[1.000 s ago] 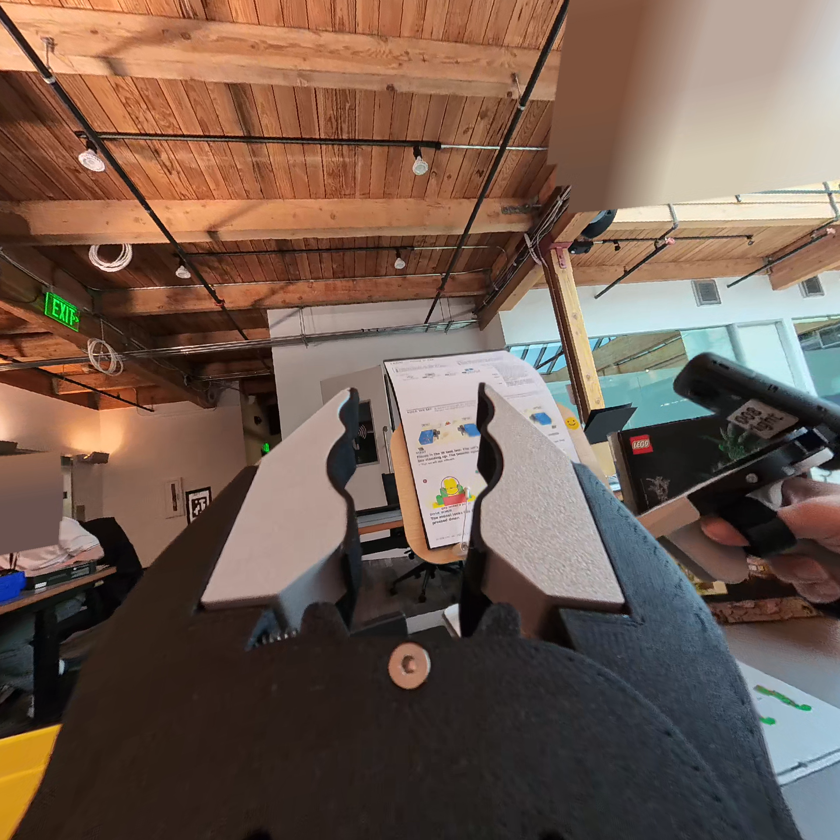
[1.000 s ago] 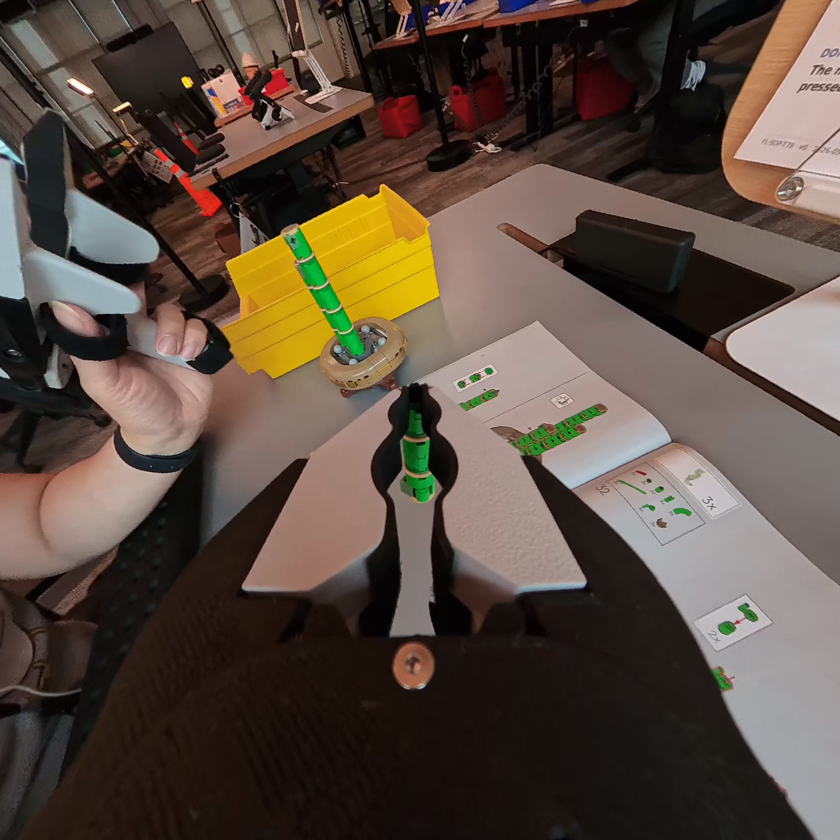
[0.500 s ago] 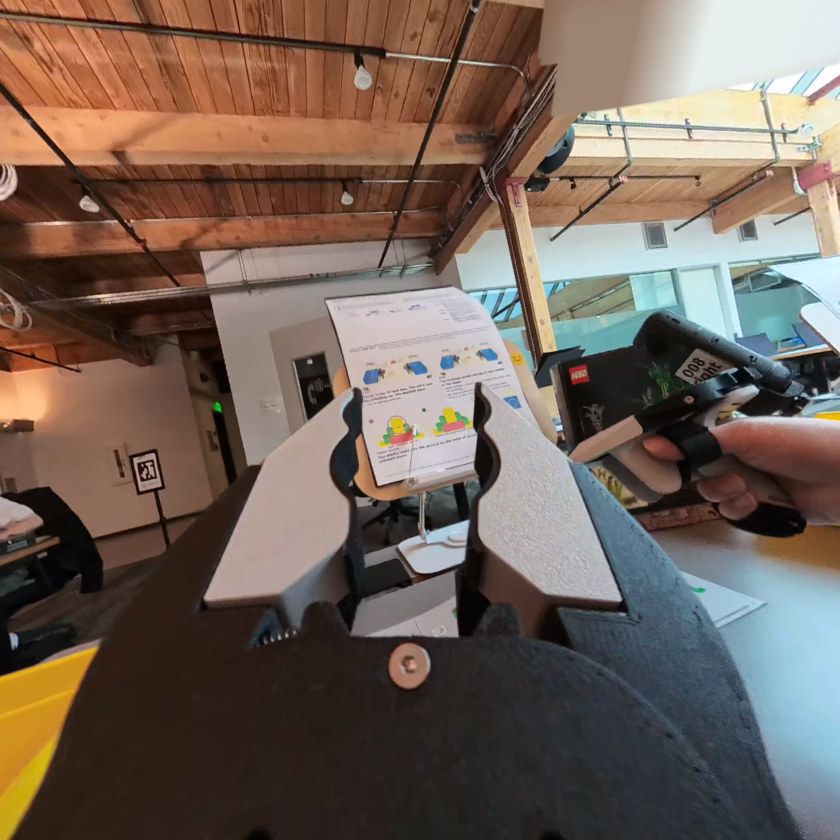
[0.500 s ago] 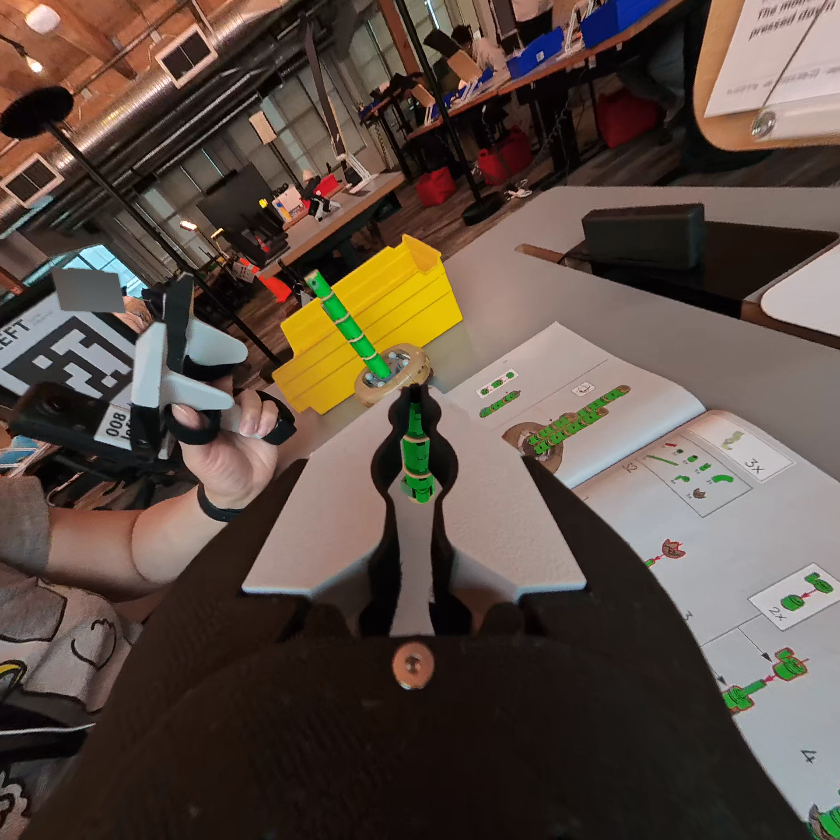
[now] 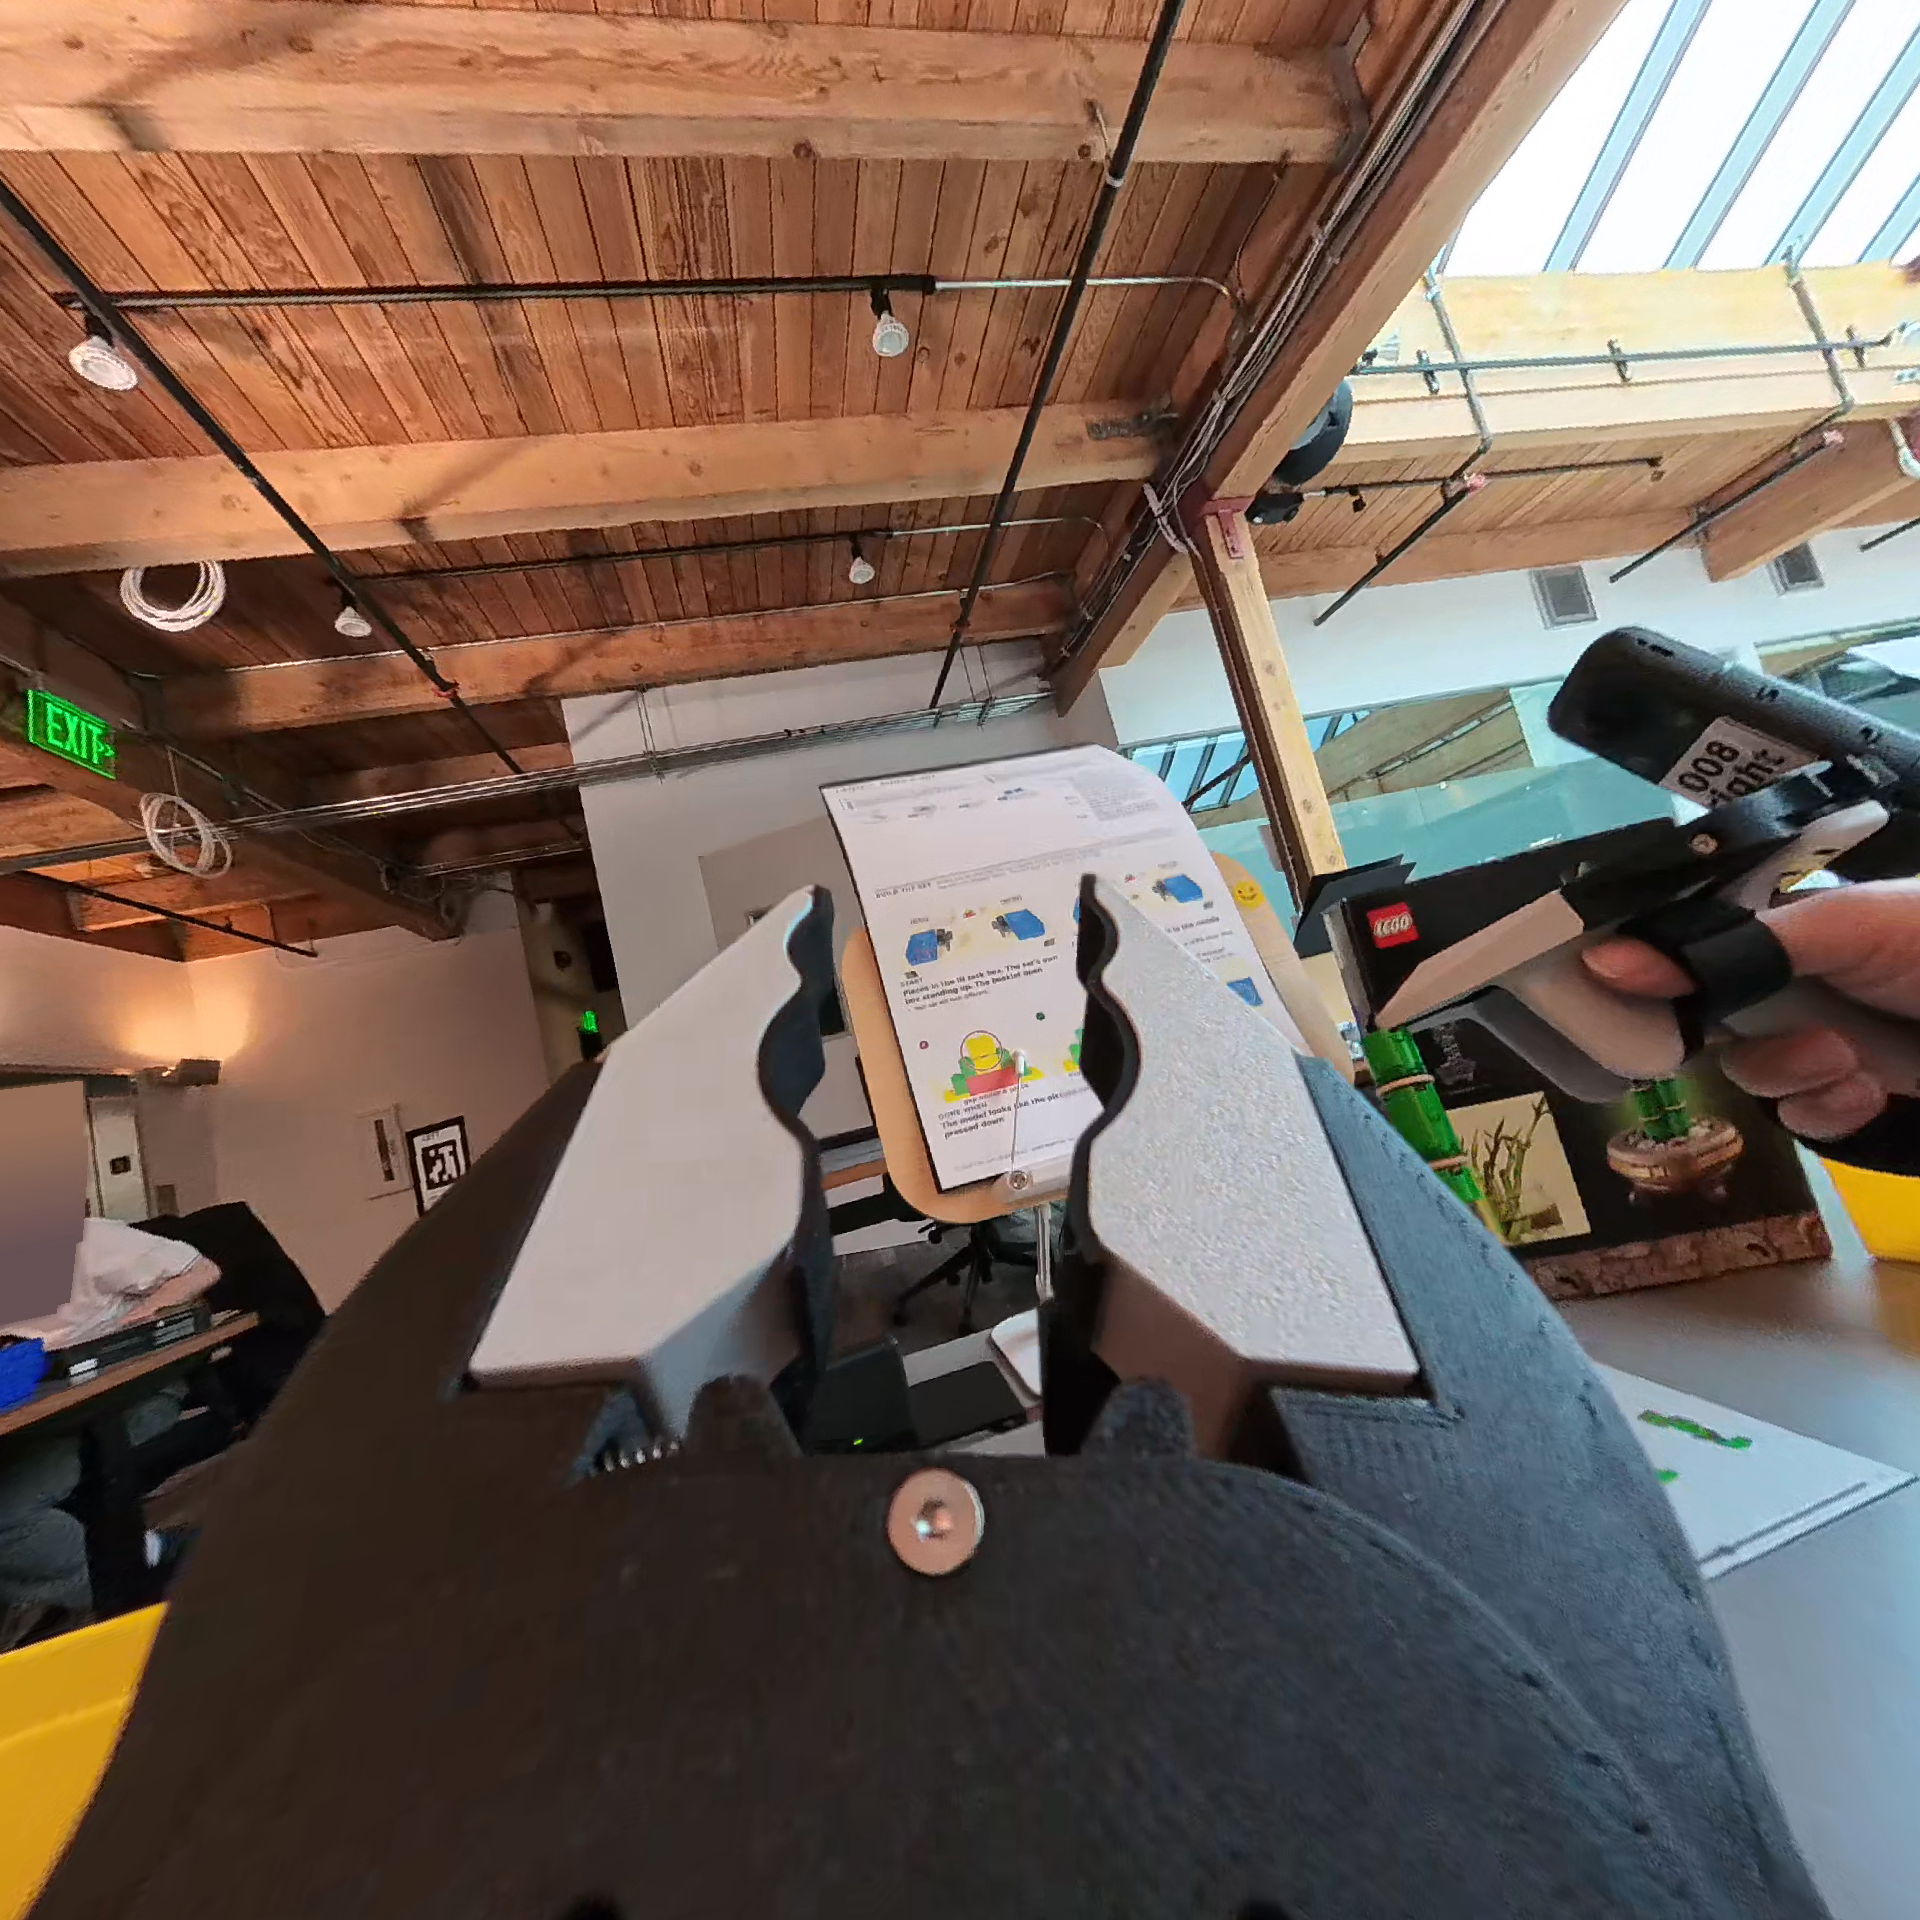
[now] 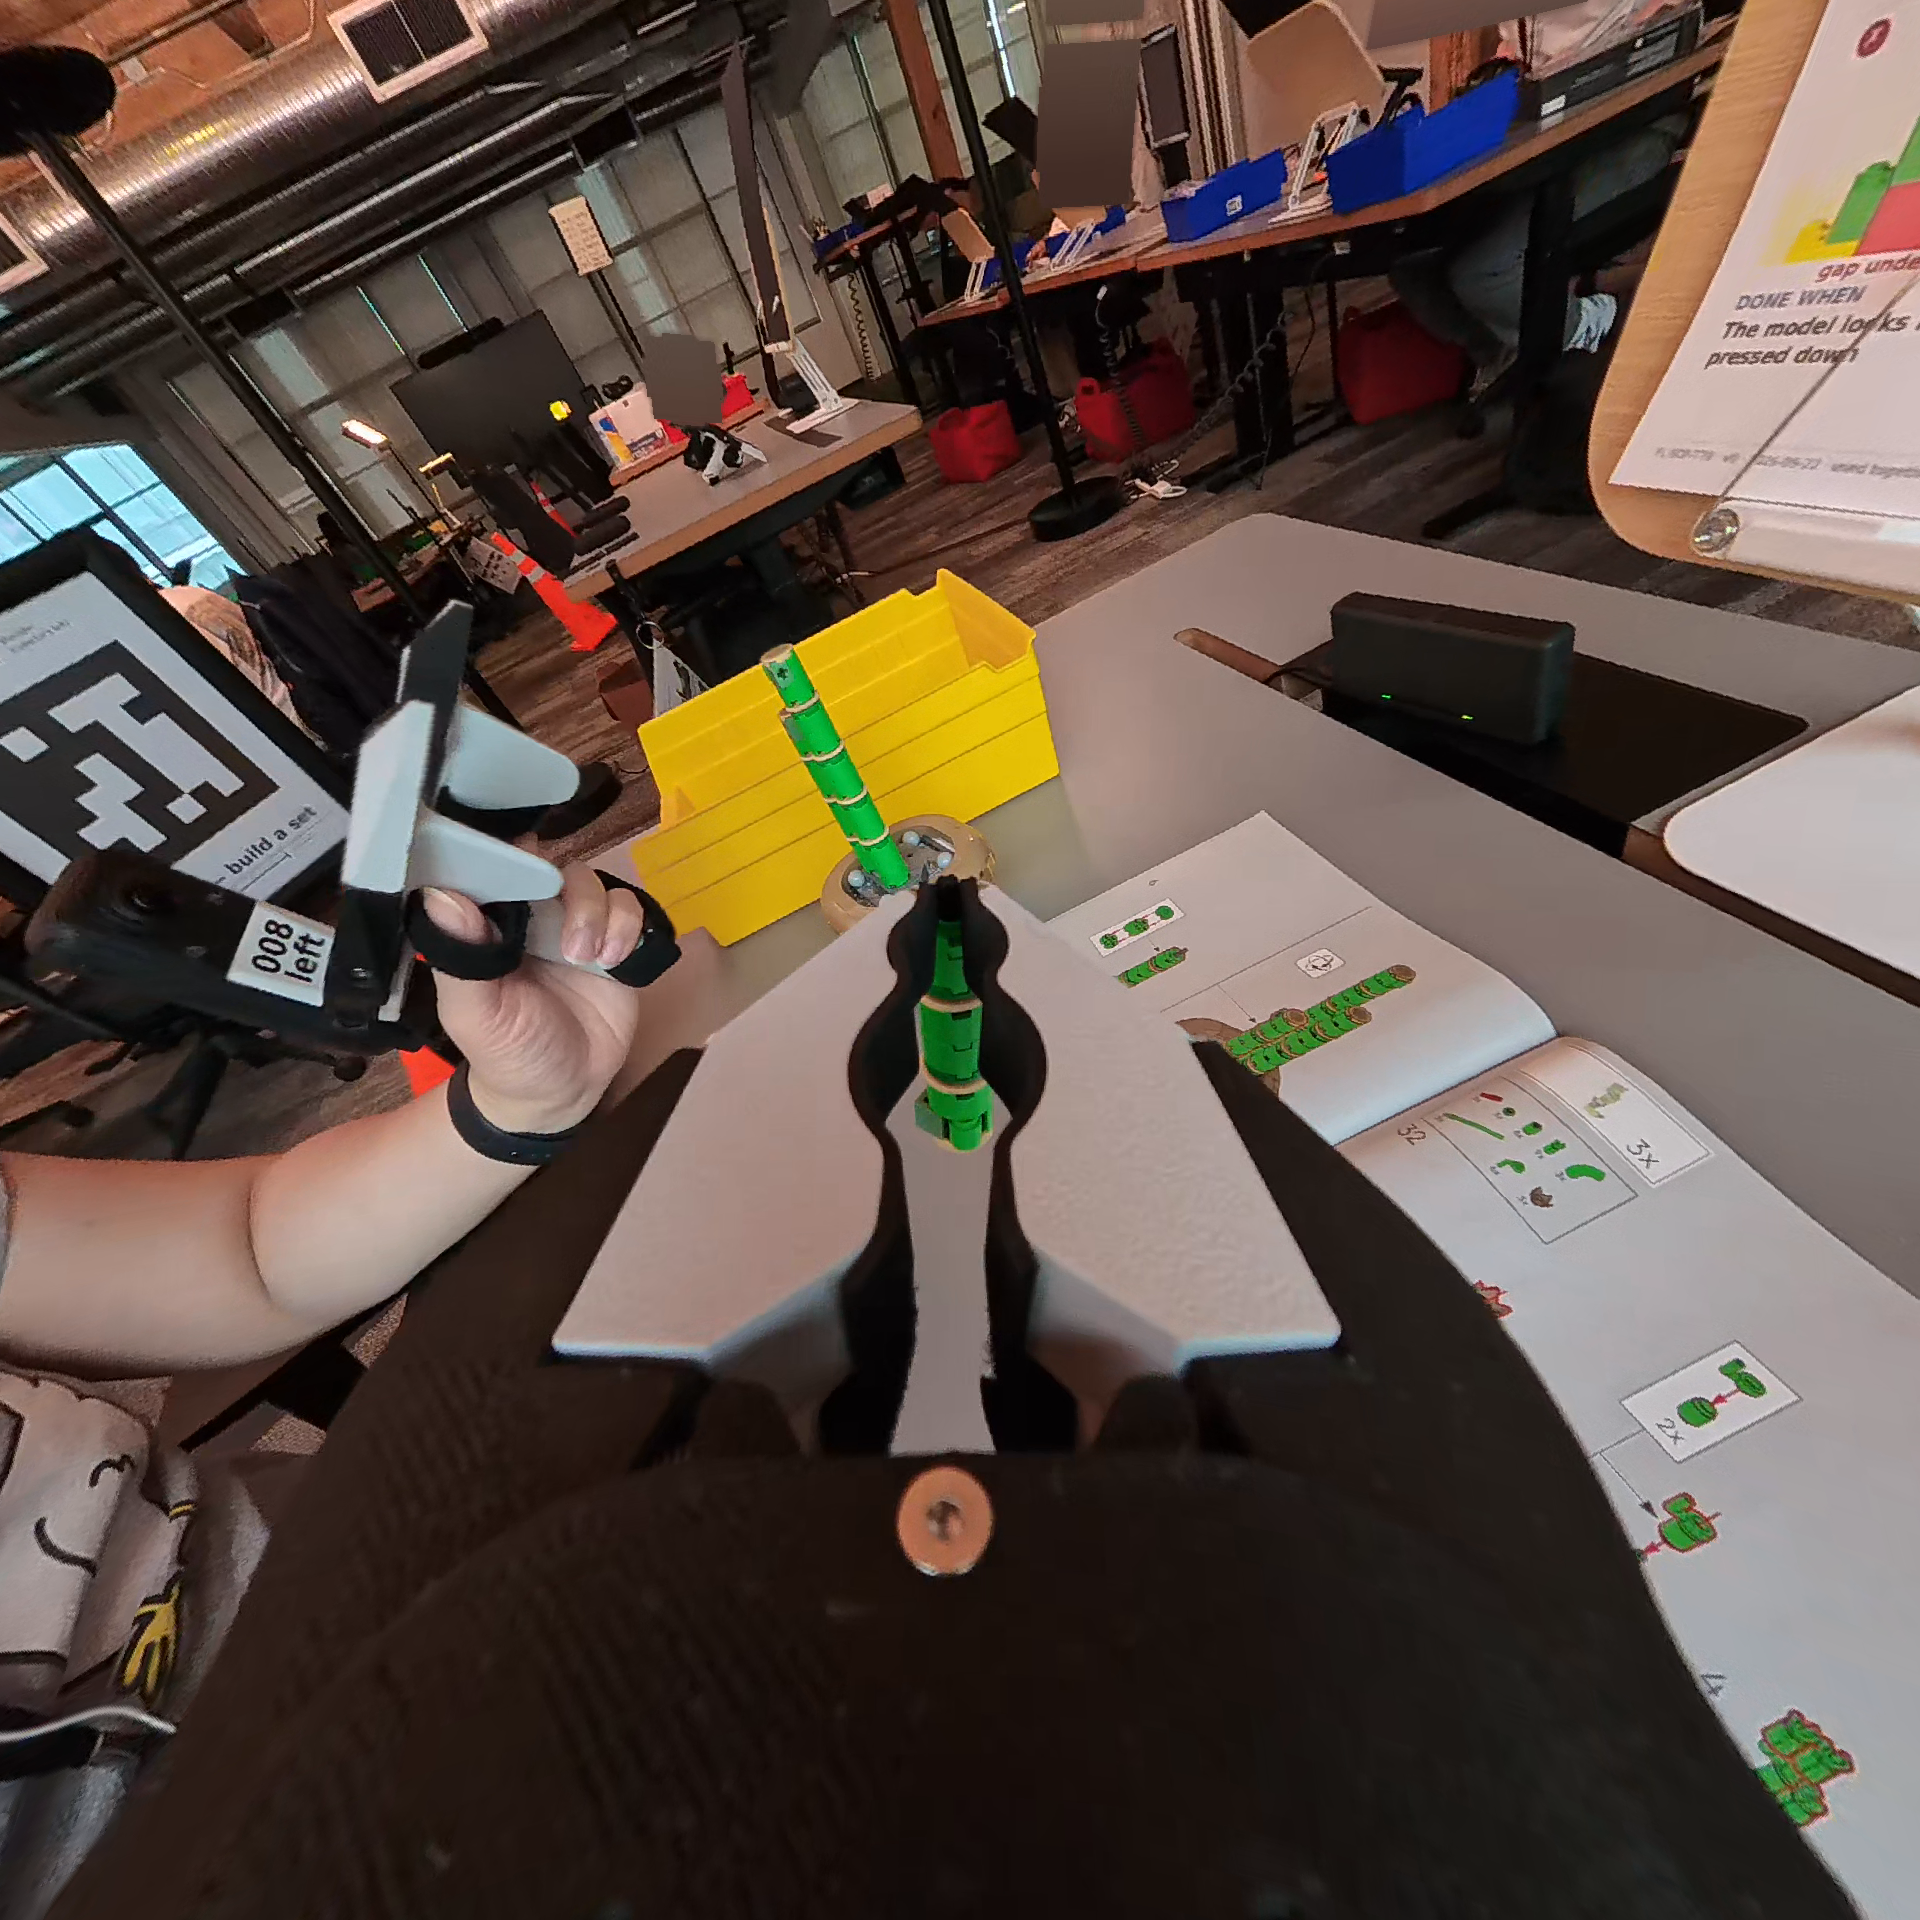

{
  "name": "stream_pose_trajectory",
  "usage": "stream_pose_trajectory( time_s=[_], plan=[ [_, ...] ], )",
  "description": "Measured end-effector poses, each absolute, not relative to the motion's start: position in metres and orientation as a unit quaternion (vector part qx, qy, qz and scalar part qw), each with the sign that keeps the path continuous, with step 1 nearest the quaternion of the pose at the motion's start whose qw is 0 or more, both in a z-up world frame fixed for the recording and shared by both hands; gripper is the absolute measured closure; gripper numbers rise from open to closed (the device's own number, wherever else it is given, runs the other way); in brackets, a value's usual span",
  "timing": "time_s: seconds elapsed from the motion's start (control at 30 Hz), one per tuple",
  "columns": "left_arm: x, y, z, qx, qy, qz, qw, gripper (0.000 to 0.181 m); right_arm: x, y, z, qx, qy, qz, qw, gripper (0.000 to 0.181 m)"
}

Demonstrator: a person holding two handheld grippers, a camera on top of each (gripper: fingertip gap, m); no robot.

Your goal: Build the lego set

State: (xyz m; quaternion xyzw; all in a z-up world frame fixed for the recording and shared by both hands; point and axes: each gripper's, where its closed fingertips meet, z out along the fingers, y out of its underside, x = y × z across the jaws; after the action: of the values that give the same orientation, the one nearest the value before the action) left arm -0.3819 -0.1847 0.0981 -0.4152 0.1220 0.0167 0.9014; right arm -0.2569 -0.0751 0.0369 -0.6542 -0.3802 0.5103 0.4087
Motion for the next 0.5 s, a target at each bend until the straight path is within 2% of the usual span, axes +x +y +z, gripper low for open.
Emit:
stream_pose_trajectory(
  time_s=[0.5],
  plan=[
    [-0.379, -0.183, 0.090, -0.426, 0.134, 0.015, 0.895, 0.135, -0.258, -0.069, 0.027, -0.661, -0.377, 0.517, 0.392, 0.178]
  ],
)
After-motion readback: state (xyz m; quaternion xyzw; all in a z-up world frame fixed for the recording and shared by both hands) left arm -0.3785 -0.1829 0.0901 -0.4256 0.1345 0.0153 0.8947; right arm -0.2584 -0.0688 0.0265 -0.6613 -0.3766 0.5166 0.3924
